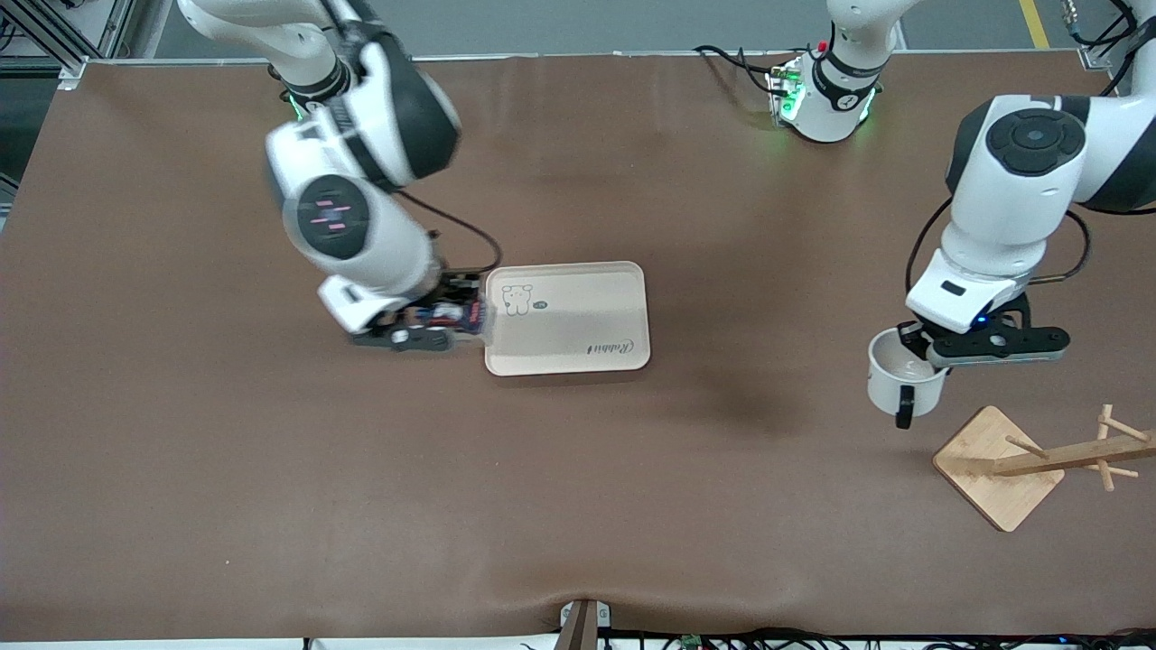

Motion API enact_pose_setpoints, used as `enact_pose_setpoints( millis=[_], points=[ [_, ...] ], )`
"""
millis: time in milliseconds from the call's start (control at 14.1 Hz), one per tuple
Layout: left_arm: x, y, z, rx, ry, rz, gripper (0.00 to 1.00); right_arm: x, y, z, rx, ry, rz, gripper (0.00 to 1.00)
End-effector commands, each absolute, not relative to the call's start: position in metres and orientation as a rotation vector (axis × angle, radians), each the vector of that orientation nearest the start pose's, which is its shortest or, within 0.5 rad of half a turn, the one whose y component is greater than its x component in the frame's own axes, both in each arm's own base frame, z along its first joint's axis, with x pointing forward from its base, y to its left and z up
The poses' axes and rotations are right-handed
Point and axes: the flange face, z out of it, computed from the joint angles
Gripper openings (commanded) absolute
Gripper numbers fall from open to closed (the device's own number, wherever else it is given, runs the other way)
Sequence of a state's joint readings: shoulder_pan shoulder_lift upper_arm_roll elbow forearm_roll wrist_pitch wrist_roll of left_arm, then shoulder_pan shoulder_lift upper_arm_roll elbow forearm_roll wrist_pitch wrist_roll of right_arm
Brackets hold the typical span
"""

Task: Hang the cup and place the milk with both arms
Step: 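Carry the mug toward the wooden stand while the right gripper lifts the milk, then hang the mug handle on the stand peg while the right gripper lowers milk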

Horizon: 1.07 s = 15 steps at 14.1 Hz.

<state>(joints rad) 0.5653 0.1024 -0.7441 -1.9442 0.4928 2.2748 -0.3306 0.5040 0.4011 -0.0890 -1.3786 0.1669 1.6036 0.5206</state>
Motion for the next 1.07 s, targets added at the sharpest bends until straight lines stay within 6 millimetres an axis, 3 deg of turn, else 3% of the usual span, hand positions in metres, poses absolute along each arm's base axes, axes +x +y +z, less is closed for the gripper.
enact_pose_setpoints(
  millis=[0, 142, 284, 355, 497, 639, 710, 852, 995],
  points=[
    [0.584, -0.058, 0.485, -2.728, 0.286, -0.512, 0.0, 0.597, 0.23, 0.503, -3.043, 0.128, 0.39, 0.0],
    [0.58, -0.037, 0.495, -2.672, 0.406, -0.535, 0.0, 0.599, 0.166, 0.516, -3.026, 0.117, 0.411, 0.0],
    [0.575, -0.009, 0.493, -2.709, 0.412, -0.549, 0.0, 0.591, 0.111, 0.522, -3.044, 0.102, 0.401, 0.0],
    [0.573, 0.011, 0.494, -2.752, 0.418, -0.555, 0.0, 0.584, 0.094, 0.519, -3.062, 0.125, 0.417, 0.0],
    [0.567, 0.045, 0.506, -2.925, 0.399, -0.641, 0.0, 0.567, 0.052, 0.508, -3.106, 0.194, 0.409, 0.0],
    [0.56, 0.072, 0.495, -3.03, 0.473, -0.704, 0.0, 0.547, 0.007, 0.486, -3.093, 0.121, 0.371, 0.0],
    [0.556, 0.095, 0.493, -3.036, 0.468, -0.713, 0.0, 0.539, -0.017, 0.473, -3.082, 0.094, 0.36, 0.0],
    [0.552, 0.12, 0.49, -3.054, 0.468, -0.703, 0.0, 0.529, -0.048, 0.451, -3.077, 0.131, 0.382, 0.0],
    [0.552, 0.135, 0.486, -3.127, 0.369, -0.755, 0.0, 0.528, -0.056, 0.442, -3.129, 0.112, 0.393, 0.0]
  ],
)
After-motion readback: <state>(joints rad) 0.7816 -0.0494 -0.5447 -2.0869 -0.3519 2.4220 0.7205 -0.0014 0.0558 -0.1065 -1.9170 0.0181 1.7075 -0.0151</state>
